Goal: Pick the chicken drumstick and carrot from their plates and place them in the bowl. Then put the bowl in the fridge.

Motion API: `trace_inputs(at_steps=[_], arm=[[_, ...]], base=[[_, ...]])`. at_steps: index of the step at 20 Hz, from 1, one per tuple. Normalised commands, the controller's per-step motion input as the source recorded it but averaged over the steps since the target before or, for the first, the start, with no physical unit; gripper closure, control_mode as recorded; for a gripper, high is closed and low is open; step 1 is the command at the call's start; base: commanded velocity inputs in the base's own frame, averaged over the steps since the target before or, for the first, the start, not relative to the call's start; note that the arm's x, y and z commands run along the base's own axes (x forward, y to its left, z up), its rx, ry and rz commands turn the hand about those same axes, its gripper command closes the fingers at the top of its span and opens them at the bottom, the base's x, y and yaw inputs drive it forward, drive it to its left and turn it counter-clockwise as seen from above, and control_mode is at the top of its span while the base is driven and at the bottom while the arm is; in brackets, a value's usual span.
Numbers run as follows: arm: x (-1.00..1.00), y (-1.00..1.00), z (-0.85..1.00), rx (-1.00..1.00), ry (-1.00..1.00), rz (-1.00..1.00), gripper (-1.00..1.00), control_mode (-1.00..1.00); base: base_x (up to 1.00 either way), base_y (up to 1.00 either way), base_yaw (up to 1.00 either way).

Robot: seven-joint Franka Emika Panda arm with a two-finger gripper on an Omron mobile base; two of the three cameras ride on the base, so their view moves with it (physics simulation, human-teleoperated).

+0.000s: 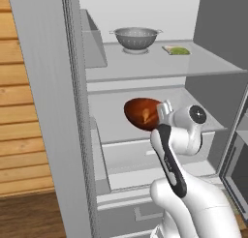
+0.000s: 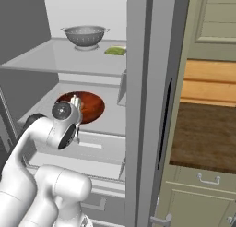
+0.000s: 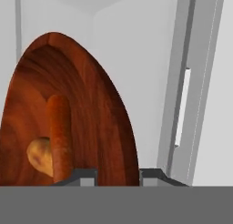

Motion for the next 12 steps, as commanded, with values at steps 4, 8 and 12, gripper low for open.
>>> trace_inputs(at_steps=[4, 8, 12], arm=[[0.10, 0.21, 0.06, 0.00, -0.29, 0.00, -1.00, -1.00], [0.01, 0.18, 0.18, 0.00, -0.29, 0.00, -1.00, -1.00], [-0.09, 0.13, 0.35, 0.00, -0.19, 0.00, -1.00, -1.00]], base=[[0.00, 0.00, 0.00], [0.00, 0.00, 0.00], [0.00, 0.00, 0.00]])
